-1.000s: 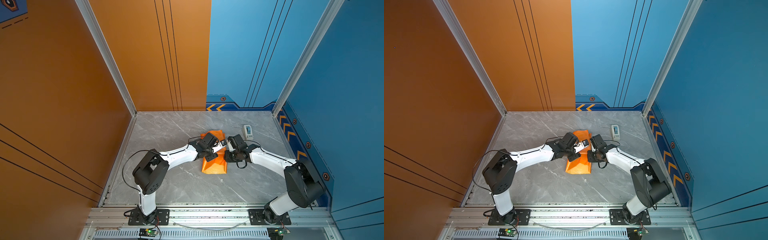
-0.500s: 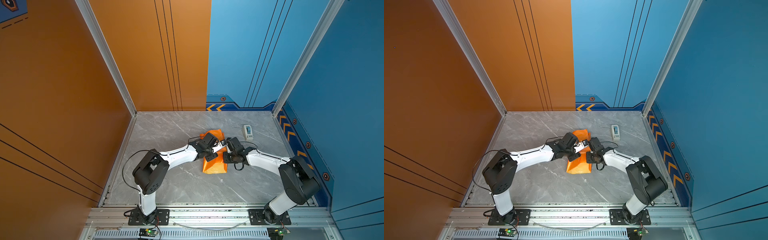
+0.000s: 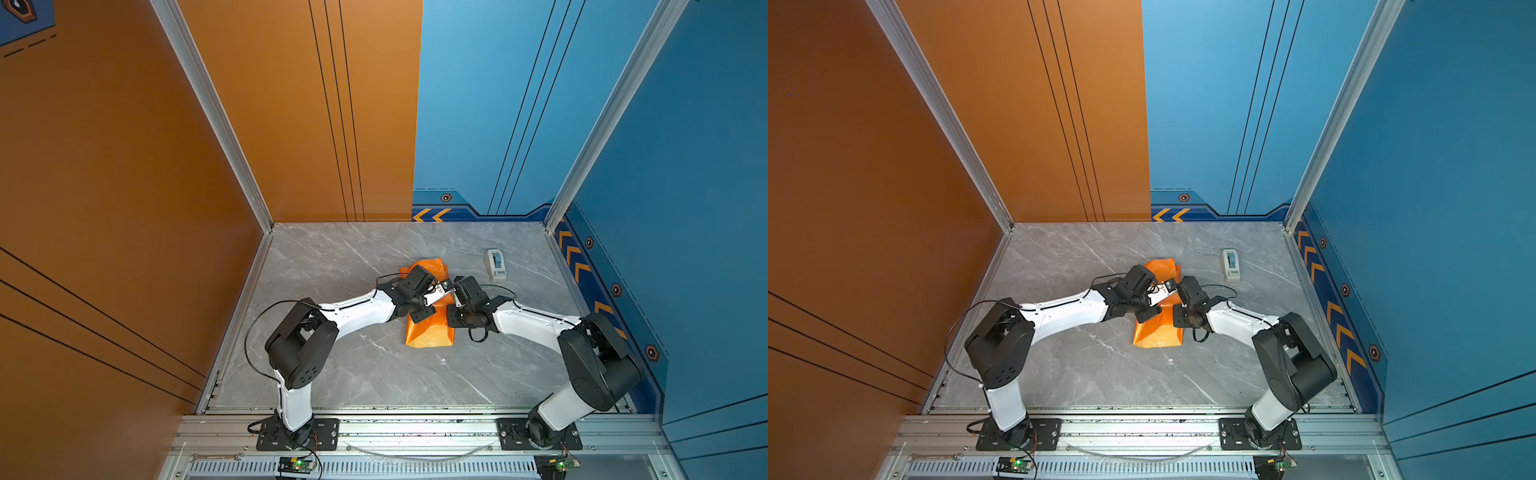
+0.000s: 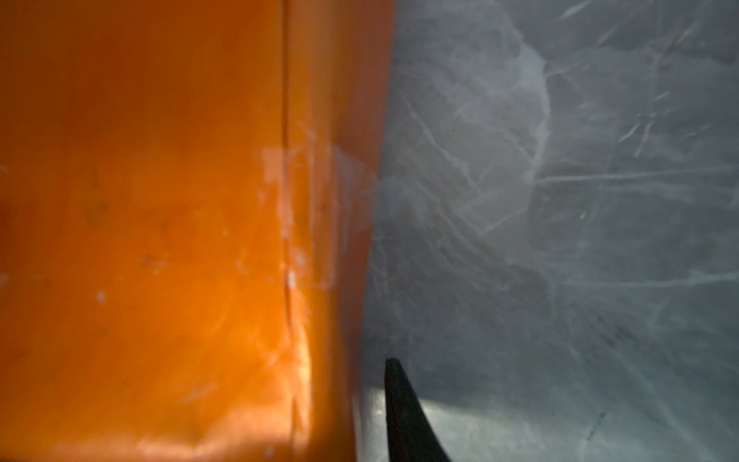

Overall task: Wrap a gift box in wrapping paper
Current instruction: Fold the third fold of the wrapping paper on the gift box.

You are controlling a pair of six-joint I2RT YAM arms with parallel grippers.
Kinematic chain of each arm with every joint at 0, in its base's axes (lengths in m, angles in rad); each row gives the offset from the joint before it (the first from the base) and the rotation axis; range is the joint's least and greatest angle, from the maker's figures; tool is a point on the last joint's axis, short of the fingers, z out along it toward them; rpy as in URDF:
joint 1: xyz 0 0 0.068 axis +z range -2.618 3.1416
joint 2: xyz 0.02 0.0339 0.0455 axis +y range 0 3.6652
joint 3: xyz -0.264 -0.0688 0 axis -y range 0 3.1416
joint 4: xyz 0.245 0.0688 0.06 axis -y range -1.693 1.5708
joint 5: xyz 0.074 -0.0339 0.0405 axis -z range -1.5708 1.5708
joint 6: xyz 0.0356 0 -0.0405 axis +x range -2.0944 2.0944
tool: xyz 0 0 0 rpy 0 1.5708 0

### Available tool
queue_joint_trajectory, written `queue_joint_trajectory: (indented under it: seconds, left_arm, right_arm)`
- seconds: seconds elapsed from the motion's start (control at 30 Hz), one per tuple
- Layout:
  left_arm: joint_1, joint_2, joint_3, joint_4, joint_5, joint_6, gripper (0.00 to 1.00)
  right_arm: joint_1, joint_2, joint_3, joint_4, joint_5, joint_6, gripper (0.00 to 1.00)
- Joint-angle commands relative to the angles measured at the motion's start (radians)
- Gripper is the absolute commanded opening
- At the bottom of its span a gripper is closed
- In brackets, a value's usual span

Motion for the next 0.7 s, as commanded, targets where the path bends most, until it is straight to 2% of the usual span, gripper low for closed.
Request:
queue_joint_trajectory:
  seconds: [0.0, 0.1, 0.13, 0.17, 0.27, 0.33, 0.43, 0.57, 0.67]
  left_arm:
    - [-0.006, 0.002, -0.021, -0.042, 0.003, -0.012, 0.52]
    - [-0.004, 0.003, -0.021, -0.045, 0.001, -0.012, 0.52]
    - [-0.005, 0.005, -0.022, -0.044, 0.002, -0.012, 0.52]
    - [-0.005, 0.006, -0.021, -0.045, 0.002, -0.012, 0.52]
    - [-0.005, 0.005, -0.019, -0.045, 0.003, -0.013, 0.52]
    - [-0.006, 0.008, -0.018, -0.045, 0.004, -0.013, 0.52]
    - [-0.005, 0.008, -0.019, -0.046, 0.005, -0.016, 0.52]
    - [-0.006, 0.007, -0.020, -0.046, 0.008, -0.020, 0.52]
    - [-0.006, 0.005, -0.020, -0.046, 0.009, -0.020, 0.52]
  right_arm:
    - [0.014, 0.038, -0.032, -0.001, 0.073, 0.016, 0.16]
    - [0.019, 0.024, -0.036, -0.009, 0.080, 0.016, 0.17]
    - [0.019, 0.016, -0.036, -0.014, 0.071, 0.012, 0.20]
    - [0.019, 0.005, -0.035, -0.023, 0.064, 0.006, 0.24]
    - [0.022, -0.045, -0.036, -0.047, 0.033, -0.009, 0.50]
    - [0.022, -0.076, -0.039, -0.063, 0.009, -0.013, 0.57]
    - [0.026, -0.086, -0.057, -0.044, -0.018, 0.004, 0.58]
    - [0.027, -0.037, -0.053, -0.019, 0.020, 0.019, 0.56]
    - [0.026, 0.008, -0.044, 0.002, 0.053, 0.024, 0.49]
